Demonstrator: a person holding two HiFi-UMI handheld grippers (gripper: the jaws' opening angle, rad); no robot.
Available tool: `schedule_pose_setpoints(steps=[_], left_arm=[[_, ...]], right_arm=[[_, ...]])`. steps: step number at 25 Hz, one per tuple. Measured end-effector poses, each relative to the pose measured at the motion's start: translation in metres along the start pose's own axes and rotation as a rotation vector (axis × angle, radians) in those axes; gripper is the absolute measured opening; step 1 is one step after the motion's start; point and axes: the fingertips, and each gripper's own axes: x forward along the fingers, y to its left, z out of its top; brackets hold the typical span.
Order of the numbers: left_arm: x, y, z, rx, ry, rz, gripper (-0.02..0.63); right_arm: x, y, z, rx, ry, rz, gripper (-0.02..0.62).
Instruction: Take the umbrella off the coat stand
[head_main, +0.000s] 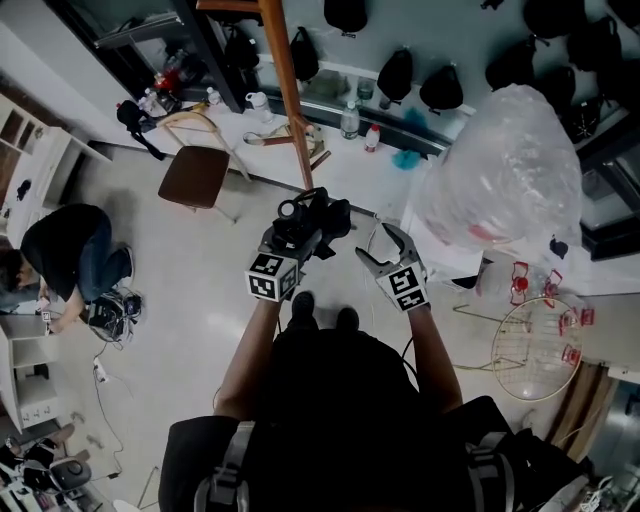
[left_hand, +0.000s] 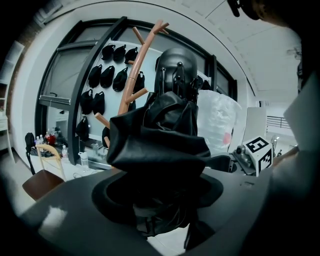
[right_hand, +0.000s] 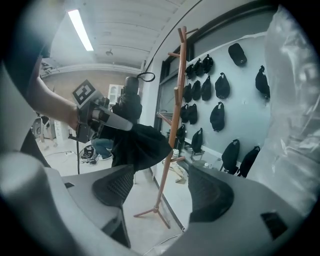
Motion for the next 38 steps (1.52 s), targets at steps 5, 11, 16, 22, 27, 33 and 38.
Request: schedule_pose_setpoints(steps=[5, 11, 16, 22, 27, 33, 38], left_arm=[[-0.008, -0.008, -0.005, -0.008, -0.006, 0.026, 0.268], [-0.017, -0.016, -0.012, -0.01, -0.006, 0.053, 0.268], [-0.023, -0.023, -0.016, -0.008, -0.005, 0.069, 0.267], [-0.029, -0.027, -0.02, -0.011, -0.003, 0.09, 0.267], [-0.034, -0.029, -0.022, -0.016, -0.009, 0.101, 0.267], [-0.037, -0.029, -0.023, -0.016, -0.008, 0.11, 0.267], [-0.04, -0.026, -0.025, -0.021, -0.006, 0.117, 0.267]], right_arm=[[-0.009, 0.002, 0.005, -0.028, -0.019, 0.017, 0.342], [-0.017, 0.004, 0.005, -0.042, -0.025, 0.036, 0.342], [-0.023, 0.006, 0.003, -0.049, -0.03, 0.043, 0.341], [-0.026, 0.008, -0.003, -0.055, -0.03, 0.06, 0.34], [-0.028, 0.009, -0.003, -0.063, -0.033, 0.064, 0.339], [-0.028, 0.009, -0.002, -0.065, -0.034, 0.071, 0.337], [-0.026, 0.011, -0.002, -0.068, -0.032, 0.073, 0.337]])
